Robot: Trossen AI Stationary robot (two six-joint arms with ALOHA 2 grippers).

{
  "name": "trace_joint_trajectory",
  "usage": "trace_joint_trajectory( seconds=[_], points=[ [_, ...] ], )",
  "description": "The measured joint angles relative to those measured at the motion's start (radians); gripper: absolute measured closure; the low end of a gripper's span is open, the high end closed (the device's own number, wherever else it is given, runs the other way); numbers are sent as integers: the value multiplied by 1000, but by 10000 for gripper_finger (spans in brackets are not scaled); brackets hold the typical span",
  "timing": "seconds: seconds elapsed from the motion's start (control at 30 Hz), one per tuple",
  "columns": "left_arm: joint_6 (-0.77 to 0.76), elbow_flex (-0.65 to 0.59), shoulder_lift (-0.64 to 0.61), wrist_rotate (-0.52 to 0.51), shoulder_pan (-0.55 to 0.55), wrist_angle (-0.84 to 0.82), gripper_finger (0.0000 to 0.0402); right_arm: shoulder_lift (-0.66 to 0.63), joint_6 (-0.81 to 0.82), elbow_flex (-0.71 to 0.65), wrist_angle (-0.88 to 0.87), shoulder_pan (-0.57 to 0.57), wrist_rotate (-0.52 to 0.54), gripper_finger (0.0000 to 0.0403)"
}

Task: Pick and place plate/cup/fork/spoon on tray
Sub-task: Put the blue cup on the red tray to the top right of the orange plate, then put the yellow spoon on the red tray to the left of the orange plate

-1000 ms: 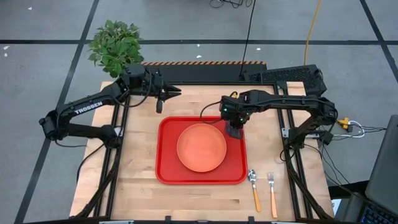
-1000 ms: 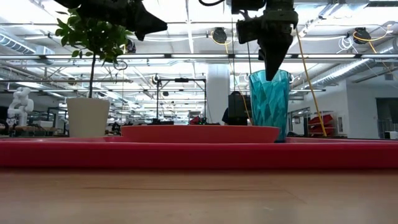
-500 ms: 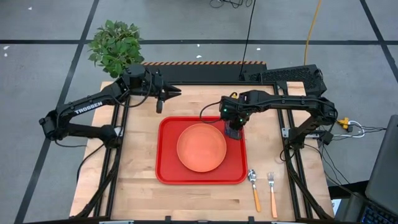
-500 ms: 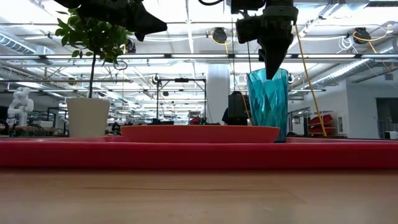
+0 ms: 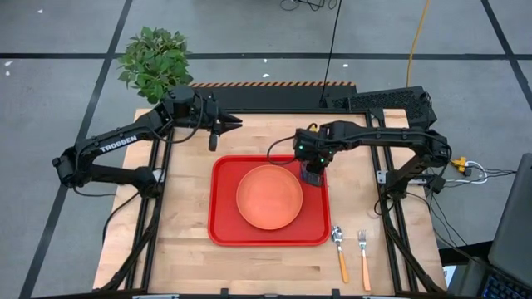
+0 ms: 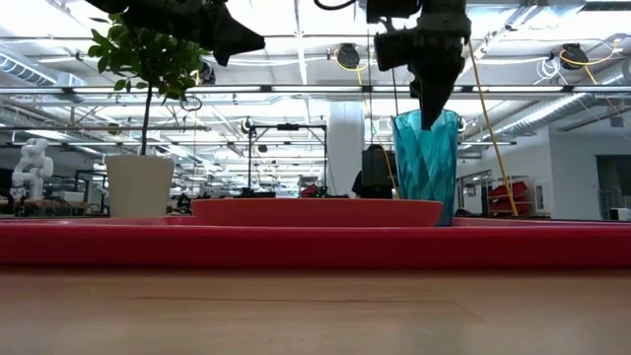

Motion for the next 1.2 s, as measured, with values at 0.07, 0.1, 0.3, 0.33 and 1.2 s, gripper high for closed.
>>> trace_joint_trajectory(
  seconds=[0.07,0.1,0.3,0.33,1.2],
  points=[
    [0,0,0,0,0,-6,337,0,0,-21,4,0,0,309],
    [-1,0,0,0,0,-7,337,0,0,-32,4,0,0,308],
    [-3,0,0,0,0,-9,337,0,4,-77,11,0,0,305],
    [-3,0,0,0,0,-9,337,0,4,-77,13,0,-1,305],
    [-14,0,0,0,-5,-2,337,-102,48,100,-113,4,30,305]
  ],
)
